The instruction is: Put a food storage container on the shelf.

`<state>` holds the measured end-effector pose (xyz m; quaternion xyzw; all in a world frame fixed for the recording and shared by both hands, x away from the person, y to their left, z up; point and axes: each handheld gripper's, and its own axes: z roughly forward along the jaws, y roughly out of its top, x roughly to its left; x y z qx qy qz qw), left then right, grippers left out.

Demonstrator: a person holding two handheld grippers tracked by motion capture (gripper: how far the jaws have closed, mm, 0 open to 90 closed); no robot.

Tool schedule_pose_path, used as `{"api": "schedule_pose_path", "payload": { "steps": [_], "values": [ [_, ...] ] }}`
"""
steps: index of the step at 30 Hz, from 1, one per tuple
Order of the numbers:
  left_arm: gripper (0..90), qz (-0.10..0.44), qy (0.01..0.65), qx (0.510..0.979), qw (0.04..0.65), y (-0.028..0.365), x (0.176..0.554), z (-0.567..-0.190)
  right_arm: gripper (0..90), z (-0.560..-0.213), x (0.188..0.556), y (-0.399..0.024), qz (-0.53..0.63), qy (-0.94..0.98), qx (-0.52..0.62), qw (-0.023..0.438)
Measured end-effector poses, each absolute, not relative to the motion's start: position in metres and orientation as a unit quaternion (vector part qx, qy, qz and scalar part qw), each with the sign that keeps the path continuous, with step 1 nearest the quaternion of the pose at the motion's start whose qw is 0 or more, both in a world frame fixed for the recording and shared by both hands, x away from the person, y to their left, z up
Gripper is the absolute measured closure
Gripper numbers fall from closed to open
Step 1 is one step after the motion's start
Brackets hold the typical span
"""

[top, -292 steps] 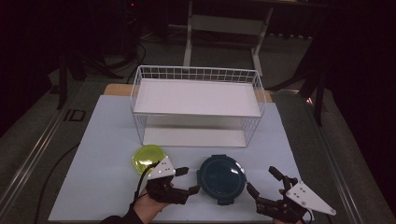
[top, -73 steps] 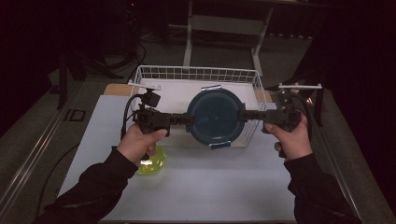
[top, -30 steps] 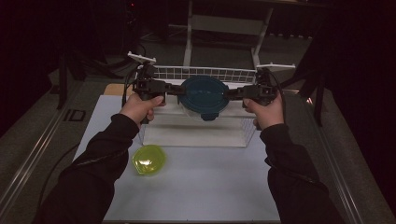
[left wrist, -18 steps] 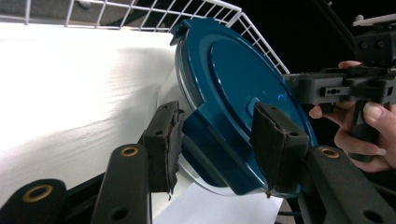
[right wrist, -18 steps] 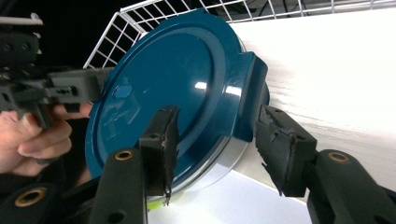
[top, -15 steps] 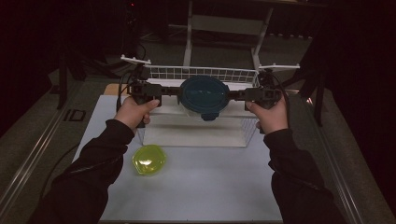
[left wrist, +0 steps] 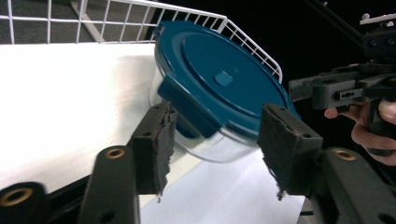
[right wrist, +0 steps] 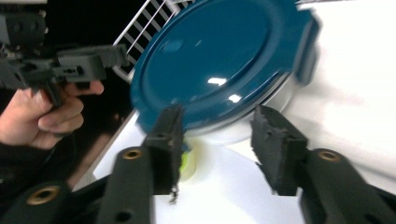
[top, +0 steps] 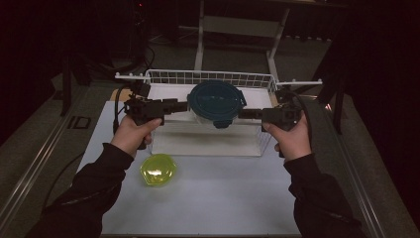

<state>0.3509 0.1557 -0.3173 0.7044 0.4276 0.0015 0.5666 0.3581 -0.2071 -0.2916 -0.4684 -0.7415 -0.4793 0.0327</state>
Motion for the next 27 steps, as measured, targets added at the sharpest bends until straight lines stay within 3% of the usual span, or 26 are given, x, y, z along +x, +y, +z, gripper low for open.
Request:
{"api": "schedule_pose_path", "payload": {
  "steps": [4,7,10,14,20,27],
  "values": [
    [31.8,-0.005,0.397,0.708,0.584,0.159,0.339,-0.322,64.0,-0.296,0.347,-0.199,-0.475,-0.754,-0.451,0.047],
    [29.3,-0.009,0.389,0.701,0.597,0.162,0.331,-0.327,76.6,-0.301,0.34,-0.195,-0.475,-0.761,-0.439,0.055],
    [17.8,0.005,0.386,0.705,0.595,0.163,0.323,-0.334,89.5,-0.307,0.335,-0.193,-0.471,-0.768,-0.43,0.06],
    [0.0,0.031,0.378,0.719,0.583,0.162,0.311,-0.343,89.8,-0.314,0.33,-0.187,-0.466,-0.775,-0.421,0.068],
    [0.0,0.107,0.372,0.722,0.573,0.16,0.287,-0.361,89.8,-0.32,0.332,-0.177,-0.469,-0.773,-0.421,0.071],
    [0.0,0.135,0.35,0.731,0.57,0.156,0.264,-0.376,89.9,-0.322,0.341,-0.171,-0.467,-0.771,-0.427,0.066]
  ]
}}
